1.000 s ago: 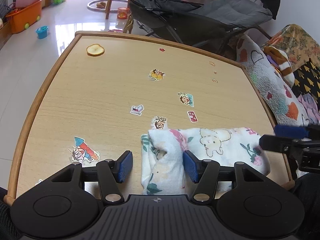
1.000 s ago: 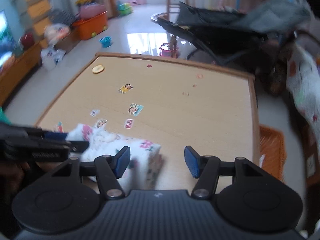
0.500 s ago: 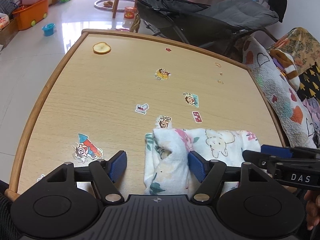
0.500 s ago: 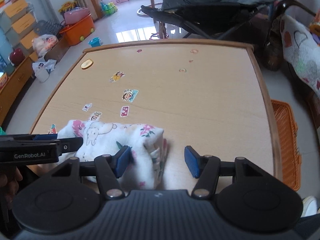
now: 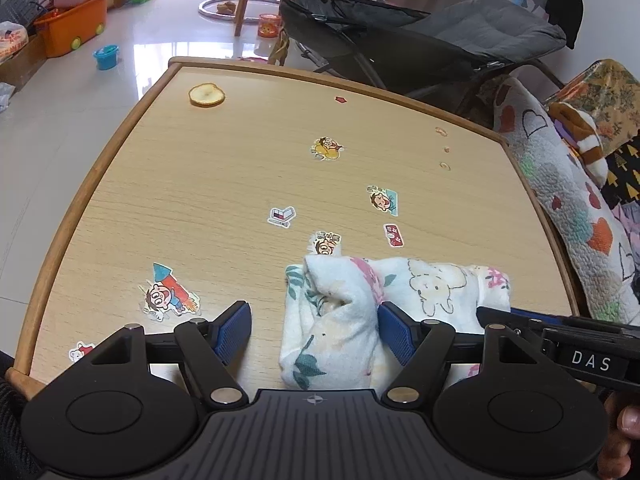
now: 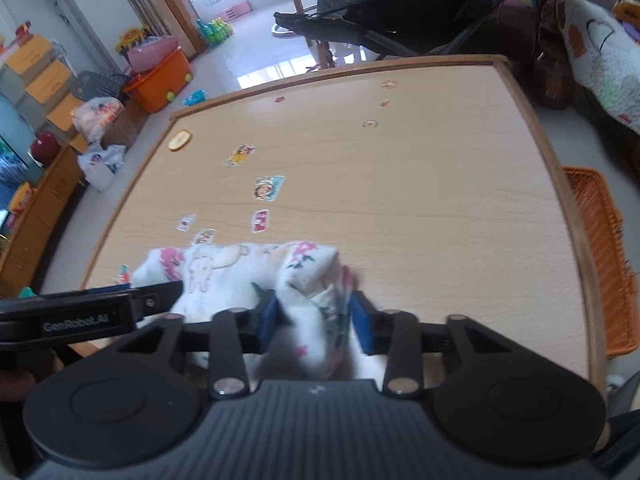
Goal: Fold clothes
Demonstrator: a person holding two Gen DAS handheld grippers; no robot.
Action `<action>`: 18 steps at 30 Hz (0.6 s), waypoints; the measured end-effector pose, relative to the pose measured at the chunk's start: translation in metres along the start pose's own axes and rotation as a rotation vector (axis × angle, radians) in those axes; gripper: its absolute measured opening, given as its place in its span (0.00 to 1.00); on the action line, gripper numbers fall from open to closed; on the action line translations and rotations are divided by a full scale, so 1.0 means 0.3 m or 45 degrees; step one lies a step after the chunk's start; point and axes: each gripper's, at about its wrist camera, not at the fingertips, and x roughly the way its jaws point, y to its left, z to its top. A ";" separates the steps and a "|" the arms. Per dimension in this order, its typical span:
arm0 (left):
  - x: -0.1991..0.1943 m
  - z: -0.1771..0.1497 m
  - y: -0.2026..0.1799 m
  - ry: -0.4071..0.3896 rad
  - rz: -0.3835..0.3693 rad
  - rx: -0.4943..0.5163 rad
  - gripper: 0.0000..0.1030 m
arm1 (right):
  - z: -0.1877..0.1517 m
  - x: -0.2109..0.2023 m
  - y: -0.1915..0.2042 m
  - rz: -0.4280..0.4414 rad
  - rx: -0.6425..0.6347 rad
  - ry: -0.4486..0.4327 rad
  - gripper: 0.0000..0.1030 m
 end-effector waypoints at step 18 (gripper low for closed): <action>-0.008 -0.005 0.000 -0.018 -0.173 -0.086 0.28 | 0.009 -0.032 0.010 0.046 0.050 -0.017 0.16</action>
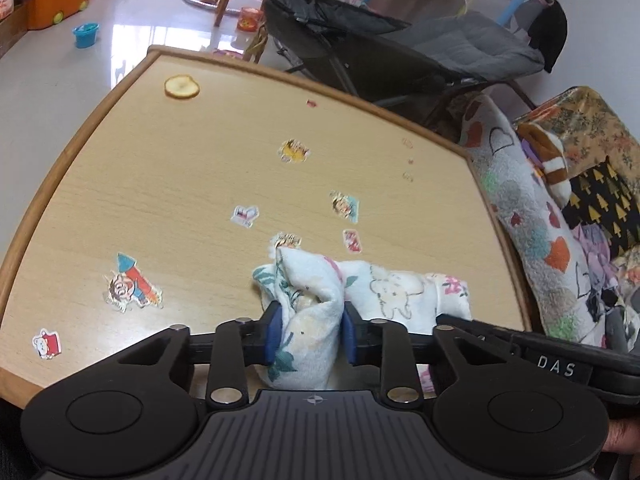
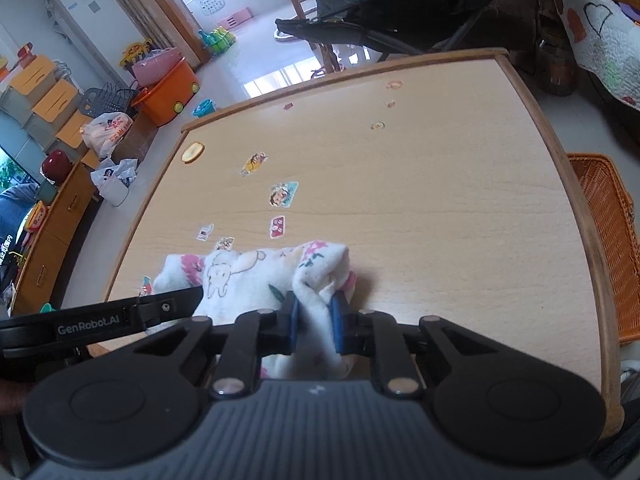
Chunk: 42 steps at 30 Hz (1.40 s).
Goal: Fold clothes
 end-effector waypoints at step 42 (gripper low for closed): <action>0.360 0.605 -0.033 -0.178 0.152 0.141 0.28 | 0.493 0.326 0.040 -0.210 -0.221 -0.218 0.15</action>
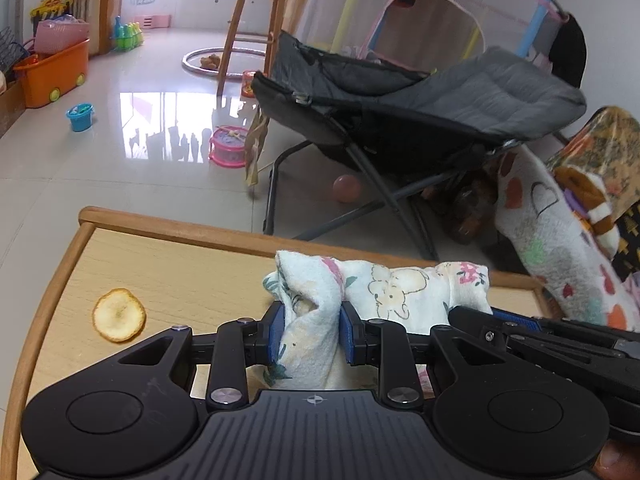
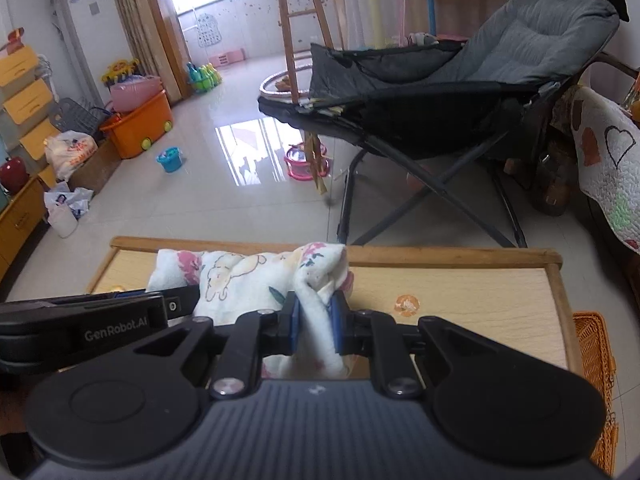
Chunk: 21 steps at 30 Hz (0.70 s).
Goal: Fold clothes
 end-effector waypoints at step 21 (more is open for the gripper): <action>0.073 -0.020 0.023 -0.052 0.027 0.044 0.39 | -0.030 0.036 -0.010 -0.030 -0.026 -0.036 0.20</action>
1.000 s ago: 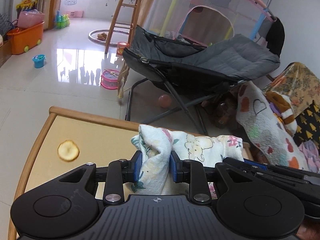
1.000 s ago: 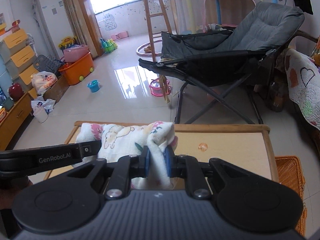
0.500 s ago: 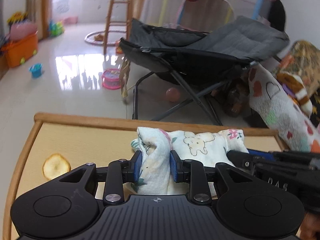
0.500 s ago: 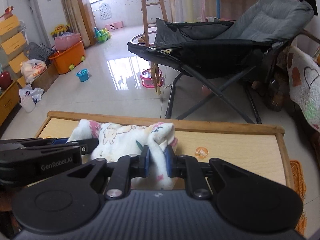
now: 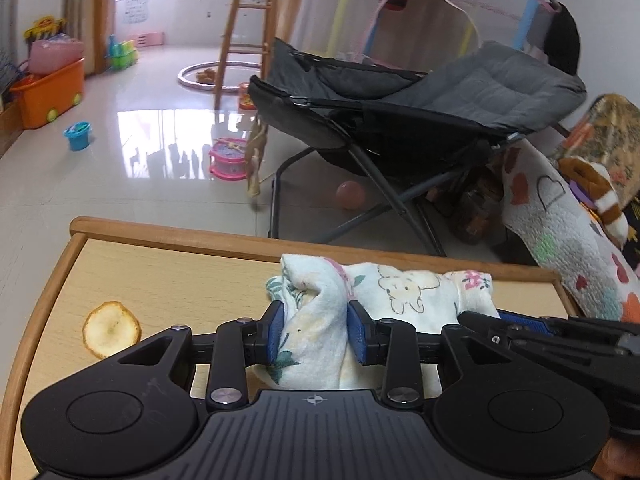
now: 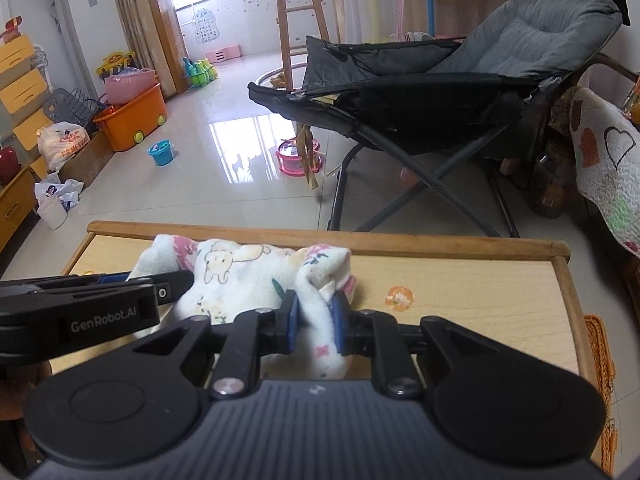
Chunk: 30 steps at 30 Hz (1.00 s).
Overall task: Fold clothes
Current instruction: 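Release the rolled blanket with the left gripper and pull both grippers back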
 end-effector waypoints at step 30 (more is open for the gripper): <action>-0.371 -0.254 0.067 -0.132 0.277 0.033 0.68 | -0.259 -0.209 -0.053 -0.263 0.052 -0.164 0.64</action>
